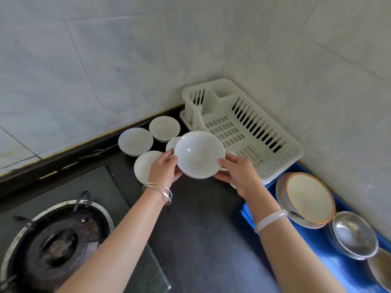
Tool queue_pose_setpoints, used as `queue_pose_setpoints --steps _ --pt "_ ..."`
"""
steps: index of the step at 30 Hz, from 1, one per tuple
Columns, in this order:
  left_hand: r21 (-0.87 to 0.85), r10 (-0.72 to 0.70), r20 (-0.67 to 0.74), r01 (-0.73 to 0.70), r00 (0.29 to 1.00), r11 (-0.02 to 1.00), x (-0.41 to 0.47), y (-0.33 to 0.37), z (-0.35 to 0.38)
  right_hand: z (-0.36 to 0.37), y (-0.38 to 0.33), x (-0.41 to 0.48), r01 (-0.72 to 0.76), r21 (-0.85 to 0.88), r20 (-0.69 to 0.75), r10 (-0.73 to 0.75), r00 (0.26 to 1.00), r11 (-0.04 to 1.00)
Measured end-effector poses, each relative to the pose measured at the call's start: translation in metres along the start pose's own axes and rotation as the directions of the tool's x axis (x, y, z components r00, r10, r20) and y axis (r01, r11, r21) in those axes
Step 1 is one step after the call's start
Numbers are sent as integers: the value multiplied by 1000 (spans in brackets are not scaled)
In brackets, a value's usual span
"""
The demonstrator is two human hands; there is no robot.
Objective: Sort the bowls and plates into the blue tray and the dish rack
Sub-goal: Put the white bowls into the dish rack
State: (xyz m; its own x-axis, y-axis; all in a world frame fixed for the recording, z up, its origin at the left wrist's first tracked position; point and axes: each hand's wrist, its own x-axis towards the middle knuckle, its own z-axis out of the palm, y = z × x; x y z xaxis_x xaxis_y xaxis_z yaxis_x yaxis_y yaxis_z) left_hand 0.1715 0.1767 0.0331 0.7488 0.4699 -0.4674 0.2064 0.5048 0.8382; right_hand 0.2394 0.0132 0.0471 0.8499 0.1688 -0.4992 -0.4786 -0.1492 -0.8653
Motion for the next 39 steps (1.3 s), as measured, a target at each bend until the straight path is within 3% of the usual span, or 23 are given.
queue_pose_setpoints --steps 7,13,22,31,39 --pt "111 15 93 -25 996 993 76 35 115 -56 -74 74 6 57 -73 -2 997 998" --pt "243 -99 133 65 986 968 143 23 170 -79 -81 149 -73 106 -118 86 989 992" --pt "283 -291 111 250 950 926 204 -2 193 -75 -47 227 -141 84 -253 158 954 986" --pt "275 -264 135 220 955 936 237 -12 198 -72 -37 261 -55 22 -302 59 952 998" --pt "285 -269 143 221 952 933 239 -14 197 -67 -44 250 -128 108 -266 152 952 986"
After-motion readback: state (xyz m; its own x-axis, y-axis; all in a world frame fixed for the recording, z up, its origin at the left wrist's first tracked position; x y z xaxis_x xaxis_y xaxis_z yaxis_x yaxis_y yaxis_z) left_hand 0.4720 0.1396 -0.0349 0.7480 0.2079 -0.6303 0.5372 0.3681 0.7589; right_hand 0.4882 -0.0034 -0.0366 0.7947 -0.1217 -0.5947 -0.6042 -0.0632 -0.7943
